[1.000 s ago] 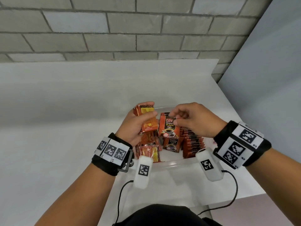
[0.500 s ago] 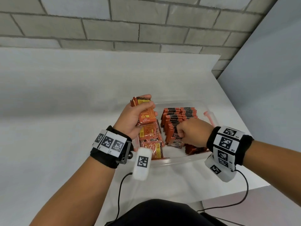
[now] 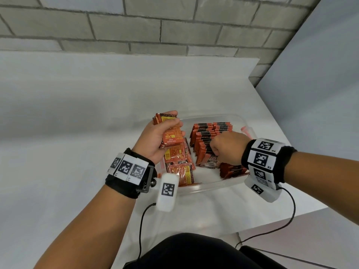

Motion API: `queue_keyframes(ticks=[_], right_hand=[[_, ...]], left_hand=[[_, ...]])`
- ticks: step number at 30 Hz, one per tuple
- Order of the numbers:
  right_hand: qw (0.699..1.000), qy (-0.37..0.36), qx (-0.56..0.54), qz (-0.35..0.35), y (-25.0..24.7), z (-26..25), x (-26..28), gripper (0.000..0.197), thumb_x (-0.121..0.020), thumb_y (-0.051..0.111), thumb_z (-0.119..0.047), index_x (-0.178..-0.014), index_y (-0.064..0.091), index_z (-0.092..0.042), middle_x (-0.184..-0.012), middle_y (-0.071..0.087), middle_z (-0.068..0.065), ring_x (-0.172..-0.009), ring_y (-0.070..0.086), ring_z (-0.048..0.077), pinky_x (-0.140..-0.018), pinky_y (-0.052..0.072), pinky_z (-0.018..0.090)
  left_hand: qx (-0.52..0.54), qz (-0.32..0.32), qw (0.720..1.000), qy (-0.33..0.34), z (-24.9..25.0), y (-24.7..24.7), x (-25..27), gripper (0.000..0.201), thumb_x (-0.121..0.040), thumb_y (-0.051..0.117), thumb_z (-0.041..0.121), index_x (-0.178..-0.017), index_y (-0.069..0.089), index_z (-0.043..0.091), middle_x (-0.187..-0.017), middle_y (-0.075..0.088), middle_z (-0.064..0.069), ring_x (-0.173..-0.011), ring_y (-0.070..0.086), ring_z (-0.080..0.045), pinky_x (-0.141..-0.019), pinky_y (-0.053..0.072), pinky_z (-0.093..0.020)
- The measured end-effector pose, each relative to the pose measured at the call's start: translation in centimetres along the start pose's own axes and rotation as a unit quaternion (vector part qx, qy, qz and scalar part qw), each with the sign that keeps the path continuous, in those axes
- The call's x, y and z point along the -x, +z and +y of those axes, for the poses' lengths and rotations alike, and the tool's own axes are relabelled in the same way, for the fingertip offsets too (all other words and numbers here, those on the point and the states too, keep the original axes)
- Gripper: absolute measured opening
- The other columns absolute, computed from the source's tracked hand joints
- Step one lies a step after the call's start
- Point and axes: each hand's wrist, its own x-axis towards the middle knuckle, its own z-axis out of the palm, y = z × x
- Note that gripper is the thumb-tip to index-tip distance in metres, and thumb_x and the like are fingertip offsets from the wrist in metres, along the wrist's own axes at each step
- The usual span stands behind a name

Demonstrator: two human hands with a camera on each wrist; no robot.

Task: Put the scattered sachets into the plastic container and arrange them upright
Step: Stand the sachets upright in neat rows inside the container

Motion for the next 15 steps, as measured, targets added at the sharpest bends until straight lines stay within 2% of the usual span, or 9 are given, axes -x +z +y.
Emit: queue_keyframes(ticks=[2, 6, 10, 15], right_hand=[[1.000, 0.000, 0.005, -0.005, -0.02, -0.10, -0.11, 0.007, -0.083, 0.061, -0.009, -0.086, 0.066, -0.008, -0.087, 0.067, 0.008, -0.081, 0.063, 0.024, -0.065, 0.051, 0.032], [1.000, -0.008, 0.020, -0.003, -0.02, -0.32, -0.34, 0.010, -0.084, 0.057, -0.006, -0.088, 0.066, -0.007, -0.089, 0.068, 0.010, -0.078, 0.062, 0.024, -0.061, 0.048, 0.030], [0.999, -0.012, 0.038, -0.011, 0.03, -0.50, -0.41, 0.007, -0.084, 0.059, -0.007, -0.088, 0.065, -0.008, -0.087, 0.067, 0.008, -0.078, 0.064, 0.025, -0.063, 0.052, 0.032], [0.999, -0.014, 0.036, 0.001, -0.08, -0.52, -0.37, 0.006, -0.084, 0.058, -0.008, -0.084, 0.064, -0.008, -0.084, 0.066, 0.008, -0.076, 0.063, 0.025, -0.057, 0.047, 0.028]], left_hand=[[0.002, 0.001, 1.000, 0.000, 0.02, -0.04, 0.01, 0.025, -0.086, 0.060, 0.010, -0.111, 0.061, 0.014, -0.084, 0.066, -0.006, -0.070, 0.068, -0.020, -0.066, 0.057, -0.030], [0.006, 0.000, 1.000, -0.001, 0.05, -0.10, 0.02, 0.026, -0.086, 0.061, 0.009, -0.112, 0.061, 0.014, -0.083, 0.067, -0.007, -0.069, 0.067, -0.021, -0.065, 0.056, -0.030], [0.008, 0.001, 1.000, -0.003, -0.04, -0.13, 0.01, 0.026, -0.086, 0.061, 0.010, -0.112, 0.060, 0.013, -0.084, 0.067, -0.007, -0.069, 0.067, -0.021, -0.065, 0.057, -0.029], [0.013, 0.002, 1.000, -0.002, -0.08, -0.14, 0.03, 0.022, -0.089, 0.058, 0.008, -0.110, 0.061, 0.014, -0.085, 0.066, -0.008, -0.069, 0.067, -0.021, -0.065, 0.056, -0.030]])
